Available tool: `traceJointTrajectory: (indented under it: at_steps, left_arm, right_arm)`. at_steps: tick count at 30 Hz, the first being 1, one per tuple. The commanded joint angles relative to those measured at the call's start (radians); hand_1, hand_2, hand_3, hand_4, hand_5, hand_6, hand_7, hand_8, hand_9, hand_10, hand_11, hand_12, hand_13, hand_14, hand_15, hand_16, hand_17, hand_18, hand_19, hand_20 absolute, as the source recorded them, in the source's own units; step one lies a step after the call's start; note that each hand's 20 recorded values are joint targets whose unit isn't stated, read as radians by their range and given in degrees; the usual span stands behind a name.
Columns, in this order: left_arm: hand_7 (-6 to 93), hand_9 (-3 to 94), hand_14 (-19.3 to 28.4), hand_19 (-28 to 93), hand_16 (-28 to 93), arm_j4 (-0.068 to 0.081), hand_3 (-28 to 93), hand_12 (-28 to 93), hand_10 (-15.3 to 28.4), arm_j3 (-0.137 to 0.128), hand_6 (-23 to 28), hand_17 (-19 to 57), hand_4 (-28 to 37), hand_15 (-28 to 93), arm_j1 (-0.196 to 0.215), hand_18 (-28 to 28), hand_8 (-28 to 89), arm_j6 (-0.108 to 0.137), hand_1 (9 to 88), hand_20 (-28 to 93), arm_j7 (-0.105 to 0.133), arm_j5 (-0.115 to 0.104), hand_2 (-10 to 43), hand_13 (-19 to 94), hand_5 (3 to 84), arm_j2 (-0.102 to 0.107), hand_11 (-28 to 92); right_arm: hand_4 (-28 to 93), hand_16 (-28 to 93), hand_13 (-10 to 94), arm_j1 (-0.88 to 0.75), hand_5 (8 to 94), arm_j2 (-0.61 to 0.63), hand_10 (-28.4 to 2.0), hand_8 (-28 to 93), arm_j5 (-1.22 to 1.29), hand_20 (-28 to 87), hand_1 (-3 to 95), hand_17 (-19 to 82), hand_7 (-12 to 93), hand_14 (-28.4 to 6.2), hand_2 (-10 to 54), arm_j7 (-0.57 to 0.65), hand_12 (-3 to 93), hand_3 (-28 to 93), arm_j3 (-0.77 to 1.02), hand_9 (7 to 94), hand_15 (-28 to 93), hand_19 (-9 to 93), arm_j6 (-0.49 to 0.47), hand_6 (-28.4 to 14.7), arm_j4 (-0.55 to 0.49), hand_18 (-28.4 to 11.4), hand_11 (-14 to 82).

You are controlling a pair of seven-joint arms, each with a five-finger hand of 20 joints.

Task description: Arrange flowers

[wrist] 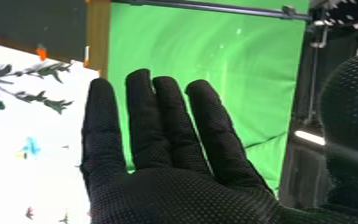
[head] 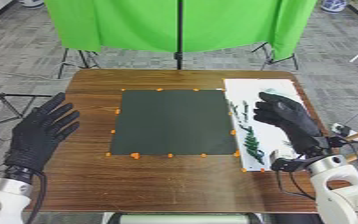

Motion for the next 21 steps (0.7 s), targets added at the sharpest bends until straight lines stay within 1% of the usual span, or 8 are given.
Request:
traceJointTrajectory:
  at_steps: [1, 4, 8, 9, 12, 14, 16, 21]
  left_arm:
    - [20.5, 22.0, 12.7, 40, -1, -0.001, 69, 16, 10.4, -0.007, 2.1, -11.2, -28.3, 33, 0.021, 18.5, -12, 0.004, 24.0, 8, -0.003, -0.002, -5.3, 16, 26.7, -0.001, 22]
    - [20.4, 22.1, 12.7, 40, -1, 0.001, 69, 16, 10.4, -0.006, 2.1, -11.2, -28.3, 33, 0.008, 18.5, -12, 0.002, 24.1, 8, 0.0, -0.002, -5.2, 16, 26.7, 0.008, 22]
    - [20.5, 22.0, 12.7, 40, -1, -0.01, 69, 16, 10.4, -0.019, 2.1, -11.2, -28.3, 33, 0.041, 18.5, -12, 0.011, 24.0, 8, 0.003, -0.005, -5.2, 16, 26.7, -0.004, 22]
    - [20.5, 22.0, 12.7, 40, -1, -0.013, 69, 16, 10.4, -0.021, 2.1, -11.2, -28.3, 32, 0.048, 18.5, -12, 0.011, 24.0, 8, 0.005, -0.004, -5.2, 16, 26.7, -0.005, 22]
    - [20.5, 22.0, 12.7, 40, -1, -0.008, 69, 16, 10.3, -0.015, 2.1, -11.2, -28.3, 32, 0.035, 18.5, -12, 0.012, 24.1, 8, 0.006, -0.003, -5.2, 16, 26.8, 0.005, 22]
    - [20.5, 22.1, 12.7, 40, -1, -0.01, 69, 16, 10.3, -0.021, 2.1, -11.2, -28.3, 32, 0.035, 18.5, -12, 0.01, 24.1, 8, 0.009, -0.002, -5.2, 16, 26.8, 0.012, 22]
    - [20.5, 22.1, 12.7, 40, -1, -0.016, 69, 16, 10.3, -0.029, 2.1, -11.2, -28.3, 33, 0.046, 18.5, -12, 0.015, 24.0, 8, 0.01, -0.003, -5.2, 16, 26.7, 0.015, 22]
    - [20.5, 22.3, 12.8, 40, -1, -0.018, 69, 16, 10.4, -0.024, 2.1, -11.2, -28.3, 33, 0.058, 18.5, -12, 0.026, 24.0, 8, 0.018, -0.002, -5.2, 16, 26.7, 0.008, 22]
  right_arm:
    - [-28, 15, 32, -0.017, 34.4, 0.043, -12.5, -16, -0.025, 18, 17.0, 8, 22, -9.7, -9.5, -0.034, 14.5, 74, 0.002, 38.5, 30, 46, 0.035, -4.7, -0.023, -19.2, 17.4]
    - [-28, 15, 33, -0.009, 35.4, 0.068, -12.4, -16, 0.021, 18, 16.4, 8, 22, -9.6, -9.5, -0.023, 14.6, 74, 0.006, 39.9, 30, 45, 0.054, -4.1, -0.02, -19.3, 17.6]
    - [-28, 15, 36, -0.007, 37.1, 0.149, -13.0, -16, -0.169, 20, 16.5, 10, 22, -10.1, -9.5, 0.033, 15.1, 75, 0.011, 42.5, 36, 51, 0.065, -4.1, -0.046, -20.0, 20.5]
    - [-28, 14, 39, 0.0, 39.3, 0.159, -13.4, -16, -0.237, 22, 16.7, 12, 22, -10.3, -9.5, 0.048, 15.5, 75, 0.03, 45.6, 41, 54, 0.017, -4.2, -0.051, -20.3, 22.9]
    - [-28, 18, 55, -0.015, 52.7, 0.237, -13.1, -17, -0.417, 27, 19.2, 20, 23, -11.3, -9.5, 0.098, 18.0, 74, 0.063, 62.0, 68, 69, -0.028, -3.2, -0.084, -19.8, 31.4]
    - [-28, 21, 58, -0.013, 59.6, 0.292, -12.6, -17, -0.558, 29, 20.5, 22, 24, -11.7, -9.5, 0.141, 20.4, 72, 0.054, 68.3, 73, 73, -0.063, -2.3, -0.095, -19.5, 34.5]
    - [-28, 26, 67, -0.002, 74.6, 0.335, -12.4, -17, -0.724, 32, 21.6, 26, 29, -11.7, -9.5, 0.167, 24.2, 68, 0.031, 79.7, 77, 77, -0.147, -0.6, -0.107, -19.5, 40.1]
    - [-28, 30, 76, 0.029, 86.4, 0.407, -11.3, -18, -0.845, 33, 20.4, 32, 39, -11.2, -9.5, 0.26, 30.6, 66, -0.051, 87.6, 85, 83, -0.278, 1.1, -0.091, -19.8, 53.3]
